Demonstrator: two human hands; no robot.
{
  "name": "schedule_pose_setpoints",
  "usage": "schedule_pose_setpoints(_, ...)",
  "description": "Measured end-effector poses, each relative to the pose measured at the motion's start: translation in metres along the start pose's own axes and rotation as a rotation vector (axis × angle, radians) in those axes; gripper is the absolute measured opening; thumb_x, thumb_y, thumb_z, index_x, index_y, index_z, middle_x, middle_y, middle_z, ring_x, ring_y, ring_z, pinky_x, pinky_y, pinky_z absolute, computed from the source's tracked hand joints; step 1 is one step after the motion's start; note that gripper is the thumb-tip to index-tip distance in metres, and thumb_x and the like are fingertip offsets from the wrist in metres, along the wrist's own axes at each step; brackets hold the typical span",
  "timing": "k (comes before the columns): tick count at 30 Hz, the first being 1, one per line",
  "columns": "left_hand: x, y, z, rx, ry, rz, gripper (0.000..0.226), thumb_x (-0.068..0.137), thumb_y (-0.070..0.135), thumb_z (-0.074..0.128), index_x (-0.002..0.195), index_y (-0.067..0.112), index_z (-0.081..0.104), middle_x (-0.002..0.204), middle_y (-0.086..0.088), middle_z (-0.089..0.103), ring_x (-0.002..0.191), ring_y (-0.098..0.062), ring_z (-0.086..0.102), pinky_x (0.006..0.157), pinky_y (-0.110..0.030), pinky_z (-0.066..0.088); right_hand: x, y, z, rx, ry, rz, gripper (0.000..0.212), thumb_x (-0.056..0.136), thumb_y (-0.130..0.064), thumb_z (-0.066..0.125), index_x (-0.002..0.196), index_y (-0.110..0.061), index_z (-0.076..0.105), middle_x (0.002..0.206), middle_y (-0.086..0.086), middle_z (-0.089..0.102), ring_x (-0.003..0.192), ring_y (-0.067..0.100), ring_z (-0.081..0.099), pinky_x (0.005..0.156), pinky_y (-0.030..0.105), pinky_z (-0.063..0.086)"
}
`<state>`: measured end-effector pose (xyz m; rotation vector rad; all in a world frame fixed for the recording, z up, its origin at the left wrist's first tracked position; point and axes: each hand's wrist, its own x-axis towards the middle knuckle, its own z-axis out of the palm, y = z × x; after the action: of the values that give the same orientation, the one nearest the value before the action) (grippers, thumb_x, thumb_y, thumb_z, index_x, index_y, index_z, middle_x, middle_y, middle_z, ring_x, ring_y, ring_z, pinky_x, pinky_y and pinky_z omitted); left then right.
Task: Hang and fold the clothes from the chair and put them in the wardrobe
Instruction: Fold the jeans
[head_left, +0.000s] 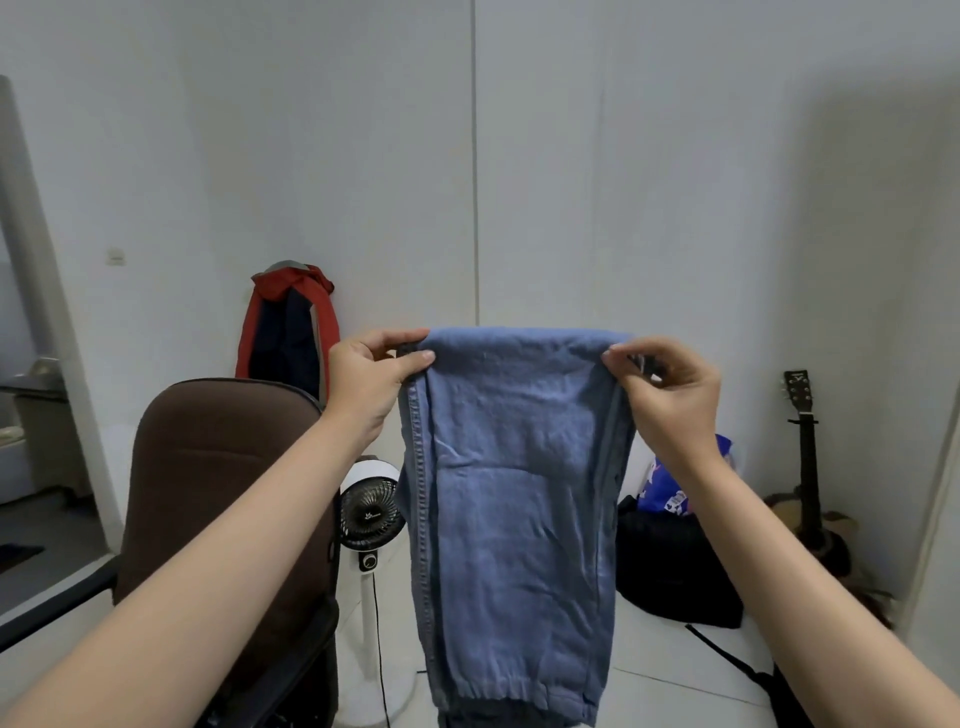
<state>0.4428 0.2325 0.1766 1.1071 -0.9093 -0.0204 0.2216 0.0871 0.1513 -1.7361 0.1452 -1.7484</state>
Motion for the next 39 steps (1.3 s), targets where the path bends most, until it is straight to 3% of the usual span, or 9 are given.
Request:
schedule_pose_setpoints(4,0.006,-0.004,-0.009,-0.009,0.020,0.022,0.026,0.071,-0.008,0.073,0.085,0.014,0.070,0.084,0.001,0.070,0.083,-0.012,0.065,0.076,-0.021,0.053,0.005,-0.005,0.008,-0.104,-0.052,-0.097,0.045,0.087,0.000,0.056,0.080,-0.041,0.071,0.074,-0.011,0.066,0.056,0.004,0.047,0.052,0.015,0.037)
schedule_pose_setpoints(6,0.008,-0.003,-0.012,-0.054,0.029,0.030,0.027,0.072,-0.011,0.071,0.084,0.014,0.069,0.074,0.009,0.071,0.075,-0.005,0.065,0.075,-0.018,0.053,0.007,-0.011,0.013,-0.171,-0.130,-0.147,0.030,0.085,-0.011,0.062,0.098,-0.038,0.066,0.092,-0.009,0.066,0.071,0.002,0.055,0.063,0.017,0.044)
schedule_pose_setpoints(9,0.012,-0.003,-0.018,-0.086,0.039,0.052,0.027,0.073,-0.012,0.069,0.085,0.013,0.068,0.072,0.011,0.071,0.072,-0.001,0.065,0.072,-0.016,0.053,0.013,-0.019,0.019,-0.290,-0.247,-0.268,0.052,0.074,-0.012,0.079,0.117,-0.025,0.054,0.112,-0.009,0.060,0.103,-0.006,0.054,0.087,0.012,0.042)
schedule_pose_setpoints(14,0.019,-0.002,-0.033,-0.092,-0.067,0.067,0.038,0.075,-0.013,0.067,0.107,0.008,0.066,0.086,0.003,0.072,0.081,-0.004,0.067,0.075,-0.016,0.053,0.031,-0.025,0.031,-0.296,-0.203,-0.253,0.045,0.072,0.006,0.073,0.100,-0.026,0.059,0.093,-0.017,0.061,0.077,-0.007,0.053,0.071,0.005,0.037)
schedule_pose_setpoints(19,0.024,-0.012,-0.058,0.117,-0.064,0.043,0.052,0.072,0.005,0.076,0.120,0.012,0.058,0.072,-0.002,0.070,0.077,-0.015,0.065,0.088,-0.024,0.048,0.041,-0.033,0.045,-0.250,-0.210,-0.260,0.036,0.071,0.010,0.070,0.089,-0.022,0.065,0.086,-0.020,0.061,0.080,-0.007,0.057,0.074,0.005,0.038)
schedule_pose_setpoints(23,-0.012,-0.034,-0.058,-0.157,0.025,-0.086,0.039,0.070,0.023,0.080,0.103,0.019,0.061,0.100,-0.006,0.062,0.104,-0.020,0.058,0.097,-0.033,0.043,0.046,-0.036,0.054,-0.264,-0.250,-0.246,0.039,0.072,0.008,0.069,0.094,-0.024,0.065,0.090,-0.019,0.062,0.084,-0.008,0.057,0.077,0.006,0.040)
schedule_pose_setpoints(26,-0.046,-0.054,-0.051,-0.339,-0.197,-0.228,0.056,0.054,0.056,0.082,0.098,0.025,0.069,0.129,0.000,0.055,0.133,-0.022,0.040,0.113,-0.049,0.021,0.050,-0.038,0.054,-0.237,-0.246,-0.207,0.040,0.072,0.007,0.070,0.093,-0.028,0.065,0.092,-0.019,0.064,0.085,-0.008,0.058,0.078,0.007,0.042)
schedule_pose_setpoints(31,-0.065,-0.059,-0.027,-0.276,-0.453,-0.208,0.074,0.046,0.061,0.083,0.106,0.020,0.072,0.137,-0.002,0.052,0.126,-0.003,0.048,0.092,-0.012,0.041,0.058,-0.045,0.047,-0.135,-0.261,-0.118,0.041,0.071,0.002,0.075,0.087,-0.035,0.067,0.088,-0.017,0.066,0.084,-0.003,0.060,0.080,0.021,0.051)
schedule_pose_setpoints(39,-0.036,-0.047,-0.015,-0.231,-0.419,-0.214,0.056,0.044,0.049,0.089,0.092,0.023,0.077,0.101,-0.002,0.073,0.103,-0.014,0.065,0.084,-0.017,0.049,0.071,-0.054,0.025,0.095,-0.306,-0.053,0.040,0.072,0.005,0.074,0.082,-0.033,0.071,0.085,-0.009,0.067,0.084,0.010,0.063,0.073,0.028,0.056)
